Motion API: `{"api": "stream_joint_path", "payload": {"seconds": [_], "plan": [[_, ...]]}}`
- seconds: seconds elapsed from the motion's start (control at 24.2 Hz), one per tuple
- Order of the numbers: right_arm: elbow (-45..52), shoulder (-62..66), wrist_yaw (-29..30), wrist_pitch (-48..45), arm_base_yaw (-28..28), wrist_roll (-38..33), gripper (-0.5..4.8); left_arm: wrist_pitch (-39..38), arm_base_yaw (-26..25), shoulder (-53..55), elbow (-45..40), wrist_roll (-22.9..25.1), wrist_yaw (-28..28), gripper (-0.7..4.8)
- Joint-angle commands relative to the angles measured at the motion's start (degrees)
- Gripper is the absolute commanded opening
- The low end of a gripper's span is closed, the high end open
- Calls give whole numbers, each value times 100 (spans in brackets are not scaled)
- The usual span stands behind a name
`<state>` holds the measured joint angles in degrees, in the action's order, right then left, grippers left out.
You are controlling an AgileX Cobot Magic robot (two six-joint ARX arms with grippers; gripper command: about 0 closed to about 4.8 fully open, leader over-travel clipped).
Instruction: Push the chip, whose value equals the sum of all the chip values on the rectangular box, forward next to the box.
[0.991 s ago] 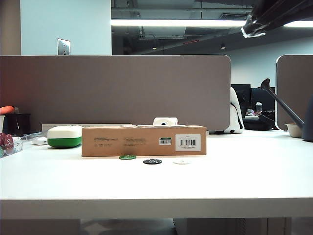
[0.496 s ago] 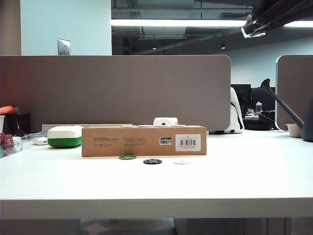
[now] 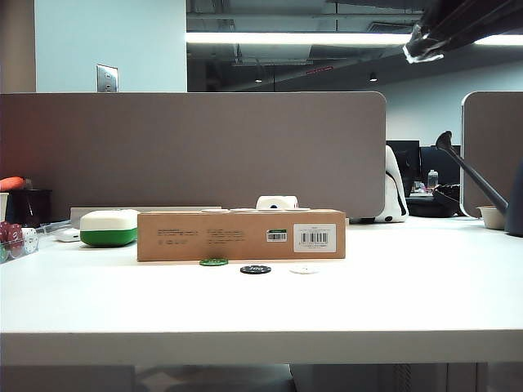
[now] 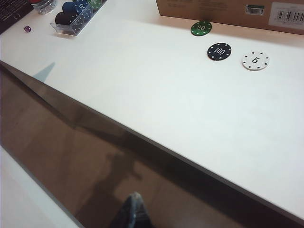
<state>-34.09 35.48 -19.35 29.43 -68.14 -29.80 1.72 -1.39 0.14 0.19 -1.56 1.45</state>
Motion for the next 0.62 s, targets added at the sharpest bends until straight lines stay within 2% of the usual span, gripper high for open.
{"api": "stream_joint_path", "payload": {"seconds": [0.04,0.58,0.62], "plan": [[-24,-2,-2,-72,-2,-20,-4,50,9,0,24,2,2,-5],[-24,0,0,-72,-2,-11,-4,50,9,0,24,2,4,-5],[-24,-2,-13,-59,-2,199,-4,50,9,0,24,2,4,-5]]}}
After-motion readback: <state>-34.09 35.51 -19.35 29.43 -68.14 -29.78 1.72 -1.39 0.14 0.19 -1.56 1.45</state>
